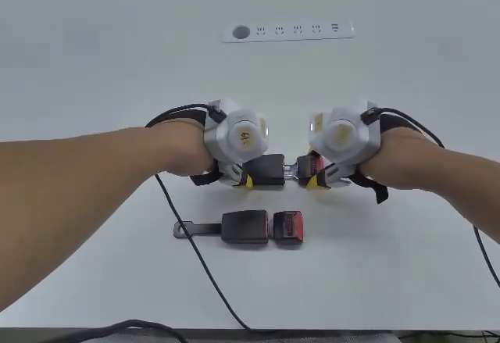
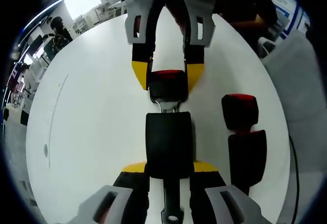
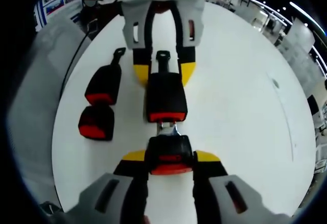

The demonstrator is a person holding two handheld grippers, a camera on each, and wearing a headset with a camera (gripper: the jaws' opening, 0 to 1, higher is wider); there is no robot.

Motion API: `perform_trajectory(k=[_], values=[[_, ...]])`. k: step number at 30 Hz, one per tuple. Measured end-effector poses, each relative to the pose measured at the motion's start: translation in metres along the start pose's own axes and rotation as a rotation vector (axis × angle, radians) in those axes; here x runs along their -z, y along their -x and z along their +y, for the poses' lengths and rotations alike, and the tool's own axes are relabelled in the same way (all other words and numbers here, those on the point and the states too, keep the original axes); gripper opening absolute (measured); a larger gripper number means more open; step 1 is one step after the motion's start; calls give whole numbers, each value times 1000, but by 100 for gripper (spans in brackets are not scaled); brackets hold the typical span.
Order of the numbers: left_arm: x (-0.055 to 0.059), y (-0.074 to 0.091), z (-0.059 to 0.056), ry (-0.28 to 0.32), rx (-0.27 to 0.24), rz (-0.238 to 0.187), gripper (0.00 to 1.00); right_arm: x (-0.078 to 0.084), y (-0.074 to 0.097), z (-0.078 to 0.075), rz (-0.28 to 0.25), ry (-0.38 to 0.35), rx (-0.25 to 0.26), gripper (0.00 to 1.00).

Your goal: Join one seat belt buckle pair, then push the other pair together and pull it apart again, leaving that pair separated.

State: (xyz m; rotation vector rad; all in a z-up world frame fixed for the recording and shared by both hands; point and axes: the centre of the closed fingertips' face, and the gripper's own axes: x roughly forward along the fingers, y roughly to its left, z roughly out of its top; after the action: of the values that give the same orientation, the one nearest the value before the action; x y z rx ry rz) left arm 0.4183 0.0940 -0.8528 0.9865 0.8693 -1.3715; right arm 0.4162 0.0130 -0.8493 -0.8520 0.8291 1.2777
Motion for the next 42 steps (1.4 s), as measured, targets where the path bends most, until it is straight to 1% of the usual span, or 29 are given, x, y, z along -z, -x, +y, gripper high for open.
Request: perform_trajectory(k=[3,4,5,7,8,11,14,25,31,36,42], values=[[0,0,0,3,-2,-4,30,-2,-1,0,-4,-7,-3,31],[0,0,0,2,-3,-5,30,-5,-2,1,-16,-15,-7,31],[0,0,0,-12,1,-3,30,-15,-7,5,-55,-57,-23,31],[1,0,1,-3,2,1,30,-12,-10,3,21,3,-1,30],[1,0,1,-4,4,2,30,-15,-11,3,-4,-18,-9,30],[2,0,0,-2,2,-3,30,-12,-9,2,-23,-26,-14,30],[2,0,0,-1,-1,-2,30,-13,-10,3,-13,-14,-10,31],[2,0,0,2,-4,-2,30,-13,-9,3,-16,-4,-5,31],[2,0,0,8,-9,-5,30,-12,-8,4,-29,0,-1,32],[2,0,0,8,-7,-3,30,-10,-8,4,-25,5,0,32],[3,1,-1,13,-3,5,31,0,-3,2,-18,11,0,33]])
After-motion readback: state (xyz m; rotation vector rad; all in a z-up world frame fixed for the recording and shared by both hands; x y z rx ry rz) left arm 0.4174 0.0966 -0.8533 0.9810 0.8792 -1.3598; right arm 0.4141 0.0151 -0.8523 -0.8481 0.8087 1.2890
